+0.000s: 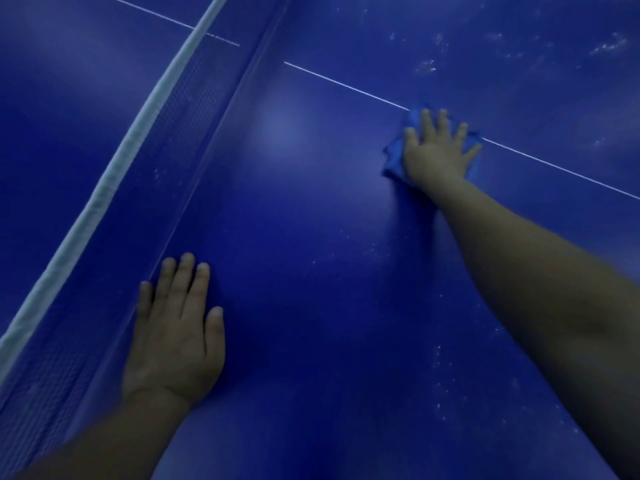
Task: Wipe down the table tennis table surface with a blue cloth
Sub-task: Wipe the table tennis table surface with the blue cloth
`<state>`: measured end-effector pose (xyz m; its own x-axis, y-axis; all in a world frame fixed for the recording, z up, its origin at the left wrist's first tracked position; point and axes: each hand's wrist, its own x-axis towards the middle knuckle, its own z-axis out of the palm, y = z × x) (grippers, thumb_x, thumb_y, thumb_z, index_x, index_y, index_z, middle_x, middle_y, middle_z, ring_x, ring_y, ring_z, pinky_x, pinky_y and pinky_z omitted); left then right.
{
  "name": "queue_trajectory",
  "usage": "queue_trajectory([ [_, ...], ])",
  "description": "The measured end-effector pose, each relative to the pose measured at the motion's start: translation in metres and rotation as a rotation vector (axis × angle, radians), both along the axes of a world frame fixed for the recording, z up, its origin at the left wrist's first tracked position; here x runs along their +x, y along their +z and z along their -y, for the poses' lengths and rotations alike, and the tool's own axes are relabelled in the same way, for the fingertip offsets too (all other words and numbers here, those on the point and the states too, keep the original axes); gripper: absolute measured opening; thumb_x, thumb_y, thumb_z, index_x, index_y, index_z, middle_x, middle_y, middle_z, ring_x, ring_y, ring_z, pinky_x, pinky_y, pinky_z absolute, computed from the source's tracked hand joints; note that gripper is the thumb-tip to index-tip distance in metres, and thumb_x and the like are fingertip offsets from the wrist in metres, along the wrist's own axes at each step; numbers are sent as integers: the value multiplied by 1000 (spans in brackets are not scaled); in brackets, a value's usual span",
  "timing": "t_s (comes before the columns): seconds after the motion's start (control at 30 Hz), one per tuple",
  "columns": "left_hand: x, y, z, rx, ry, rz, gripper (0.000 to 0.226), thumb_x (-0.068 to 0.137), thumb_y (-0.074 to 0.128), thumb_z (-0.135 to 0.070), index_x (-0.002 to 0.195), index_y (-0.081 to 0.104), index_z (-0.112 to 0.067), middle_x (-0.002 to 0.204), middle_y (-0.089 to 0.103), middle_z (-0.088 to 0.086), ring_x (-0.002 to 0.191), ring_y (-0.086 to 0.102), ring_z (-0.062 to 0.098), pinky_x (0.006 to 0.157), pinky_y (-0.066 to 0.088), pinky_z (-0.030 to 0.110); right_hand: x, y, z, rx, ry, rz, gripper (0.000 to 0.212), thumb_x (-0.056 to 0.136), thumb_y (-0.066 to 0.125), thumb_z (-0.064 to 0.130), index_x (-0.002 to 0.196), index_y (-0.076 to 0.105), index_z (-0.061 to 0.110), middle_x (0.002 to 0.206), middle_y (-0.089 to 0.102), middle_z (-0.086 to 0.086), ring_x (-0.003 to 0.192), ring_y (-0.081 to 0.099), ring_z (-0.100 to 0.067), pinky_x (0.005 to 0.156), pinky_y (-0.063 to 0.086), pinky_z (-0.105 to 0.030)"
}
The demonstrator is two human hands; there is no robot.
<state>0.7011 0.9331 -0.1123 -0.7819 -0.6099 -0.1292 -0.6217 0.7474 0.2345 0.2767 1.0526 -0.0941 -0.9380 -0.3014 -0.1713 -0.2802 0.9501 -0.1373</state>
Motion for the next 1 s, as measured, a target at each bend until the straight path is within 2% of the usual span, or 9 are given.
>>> queue_trajectory([
  [0.17, 0, 0, 1, 19, 6, -23, 69, 99, 16, -43, 156, 27, -6, 166, 13, 6, 154, 1, 18, 123, -13, 32, 177, -9, -13, -43, 1127, -105, 61, 98, 30, 54, 151, 42, 28, 162, 33, -4, 149, 22, -43, 114, 14, -72],
  [0.27, -1, 2, 0, 29, 9, -31, 68, 99, 17, -43, 156, 28, -6, 166, 15, 7, 154, 3, 19, 123, -13, 32, 206, -4, -85, -12, 1636, 20, 52, 103, 37, 52, 151, 43, 32, 163, 29, 1, 153, 13, -37, 118, 7, -67],
  [0.33, -1, 2, 0, 31, 12, -31, 68, 99, 18, -42, 156, 27, -7, 166, 15, 7, 154, 2, 19, 123, -13, 33, 155, -12, -82, 2, 1559, -73, 52, 104, 32, 54, 151, 41, 32, 160, 35, -2, 150, 21, -40, 116, 15, -68],
  [0.4, -1, 2, 0, 28, 10, -32, 69, 98, 16, -43, 157, 25, -8, 167, 13, 7, 154, 0, 18, 122, -15, 32, 88, -19, -49, 23, 1162, -185, 56, 103, 27, 55, 152, 33, 31, 157, 41, -7, 145, 32, -45, 110, 24, -73],
  [0.5, -1, 2, -1, 30, 10, -38, 68, 99, 15, -43, 158, 23, -9, 167, 11, 5, 154, -3, 16, 122, -16, 31, 26, -1, 0, 7, 558, -67, 66, 95, 21, 62, 157, 19, 39, 166, 20, 3, 153, 12, -35, 117, 8, -69],
  [0.57, -1, 2, -1, 28, 18, -35, 69, 99, 14, -43, 158, 22, -10, 167, 10, 5, 154, -4, 15, 123, -15, 32, 39, -2, 22, 7, 446, -51, 64, 97, 20, 61, 158, 21, 38, 167, 13, 6, 154, 5, -33, 119, 2, -65],
  [0.77, 0, 1, 2, 28, 8, -3, 70, 97, 15, -45, 157, 24, -9, 167, 13, 8, 155, 2, 23, 124, -7, 41, 221, -11, -64, -72, 1545, -67, 52, 101, 38, 51, 149, 47, 31, 161, 35, -1, 150, 20, -41, 117, 9, -68],
  [0.83, -1, 1, 1, 27, 9, 5, 70, 98, 15, -45, 158, 22, -10, 168, 11, 7, 155, -1, 22, 124, -10, 39, 192, -8, -93, -41, 1613, -38, 51, 103, 37, 52, 150, 43, 34, 161, 34, -1, 151, 19, -38, 118, 9, -65],
  [1.0, -2, 2, 0, 24, 14, 26, 71, 97, 14, -45, 159, 18, -11, 168, 7, 6, 155, -4, 19, 125, -8, 41, 17, -3, -74, -3, 490, -150, 62, 98, 24, 56, 157, 20, 36, 165, 25, -4, 151, 18, -38, 117, 12, -66],
])
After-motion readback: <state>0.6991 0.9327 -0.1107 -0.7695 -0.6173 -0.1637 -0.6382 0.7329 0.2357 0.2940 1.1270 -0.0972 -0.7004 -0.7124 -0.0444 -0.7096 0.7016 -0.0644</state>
